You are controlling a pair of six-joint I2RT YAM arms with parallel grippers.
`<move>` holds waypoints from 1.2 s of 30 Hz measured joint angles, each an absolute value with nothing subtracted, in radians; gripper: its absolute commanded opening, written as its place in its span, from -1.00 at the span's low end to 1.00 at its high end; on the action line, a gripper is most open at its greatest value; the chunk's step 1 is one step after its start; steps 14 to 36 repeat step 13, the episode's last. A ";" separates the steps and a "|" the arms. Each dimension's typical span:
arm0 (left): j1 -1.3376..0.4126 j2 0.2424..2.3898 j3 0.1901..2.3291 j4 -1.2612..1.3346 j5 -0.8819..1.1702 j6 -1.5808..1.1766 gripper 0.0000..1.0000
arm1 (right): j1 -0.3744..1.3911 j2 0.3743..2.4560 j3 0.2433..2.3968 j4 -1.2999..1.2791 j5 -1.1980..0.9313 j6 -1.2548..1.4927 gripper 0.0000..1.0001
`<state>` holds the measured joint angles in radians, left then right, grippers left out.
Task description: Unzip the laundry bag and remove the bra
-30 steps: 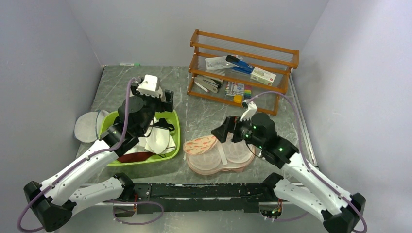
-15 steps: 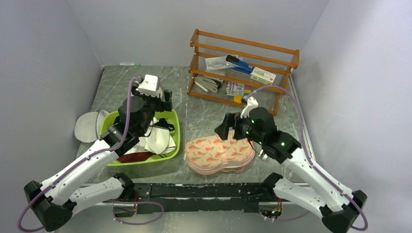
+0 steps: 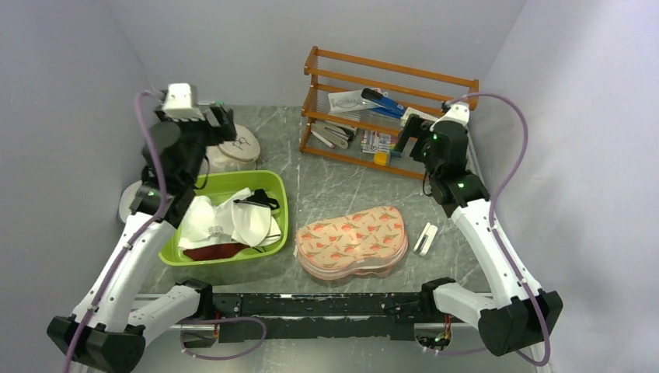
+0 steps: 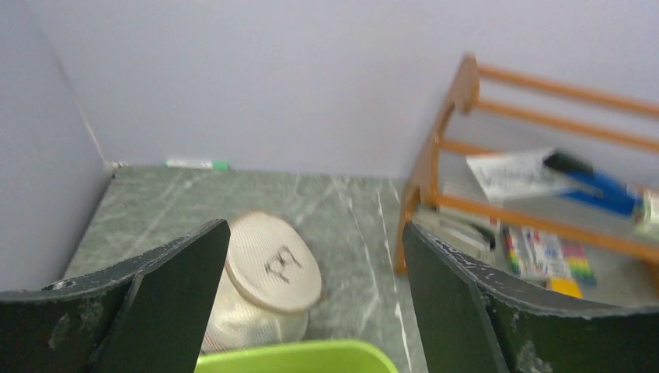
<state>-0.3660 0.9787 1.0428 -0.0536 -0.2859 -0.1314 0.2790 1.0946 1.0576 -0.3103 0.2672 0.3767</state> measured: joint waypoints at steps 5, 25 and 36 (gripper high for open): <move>-0.252 0.956 1.159 -0.058 -0.185 -0.169 0.87 | 0.278 1.030 1.112 -0.271 0.319 0.311 1.00; -0.250 0.868 1.195 -0.057 -0.105 -0.178 0.87 | 0.298 0.893 1.143 -0.225 0.327 0.234 1.00; -0.250 0.868 1.195 -0.057 -0.105 -0.178 0.87 | 0.298 0.893 1.143 -0.225 0.327 0.234 1.00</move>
